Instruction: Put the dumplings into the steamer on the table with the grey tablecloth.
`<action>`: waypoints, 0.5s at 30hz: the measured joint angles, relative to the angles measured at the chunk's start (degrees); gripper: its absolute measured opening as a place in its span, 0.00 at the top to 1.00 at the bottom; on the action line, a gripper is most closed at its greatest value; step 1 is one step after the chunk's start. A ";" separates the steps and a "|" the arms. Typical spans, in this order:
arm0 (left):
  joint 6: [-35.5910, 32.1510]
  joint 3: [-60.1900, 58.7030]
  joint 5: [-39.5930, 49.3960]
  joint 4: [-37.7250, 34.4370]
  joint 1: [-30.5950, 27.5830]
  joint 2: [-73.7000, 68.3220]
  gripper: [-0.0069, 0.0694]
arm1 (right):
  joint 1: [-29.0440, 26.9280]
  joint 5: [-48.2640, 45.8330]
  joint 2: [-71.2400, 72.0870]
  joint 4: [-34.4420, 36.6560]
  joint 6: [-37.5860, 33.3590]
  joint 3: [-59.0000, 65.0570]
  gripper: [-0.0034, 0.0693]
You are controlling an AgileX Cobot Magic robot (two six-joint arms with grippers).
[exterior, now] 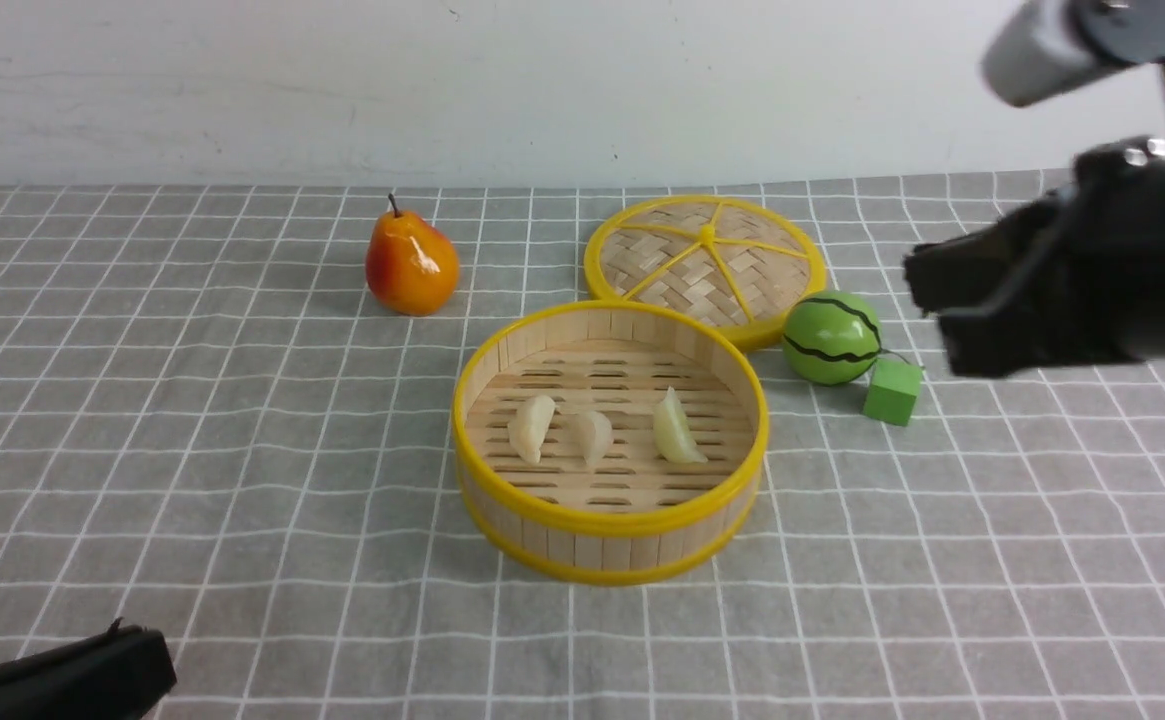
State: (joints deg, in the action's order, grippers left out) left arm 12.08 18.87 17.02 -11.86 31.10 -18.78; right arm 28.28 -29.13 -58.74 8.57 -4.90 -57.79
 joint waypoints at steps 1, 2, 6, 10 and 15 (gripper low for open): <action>0.00 0.00 -0.07 0.00 0.00 0.00 0.84 | 0.00 0.69 2.12 0.00 0.00 1.88 0.98; 0.00 0.00 -0.14 -0.05 0.00 0.00 0.84 | 0.00 1.61 6.94 0.00 -0.13 4.51 0.98; 0.00 0.00 -0.19 -0.05 0.00 0.00 0.83 | 0.00 1.88 18.11 0.00 -0.13 10.55 0.98; 0.00 0.00 -0.19 -0.05 0.00 0.00 0.83 | 0.00 1.78 27.08 0.00 -0.13 13.58 0.98; 0.00 0.00 -0.19 -0.05 0.00 0.00 0.83 | 0.00 1.21 31.69 0.00 1.00 13.90 0.98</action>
State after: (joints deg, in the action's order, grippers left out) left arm 12.08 18.87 16.83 -11.91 31.10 -18.78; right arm 28.28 -27.92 -27.05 8.57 -3.90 -43.89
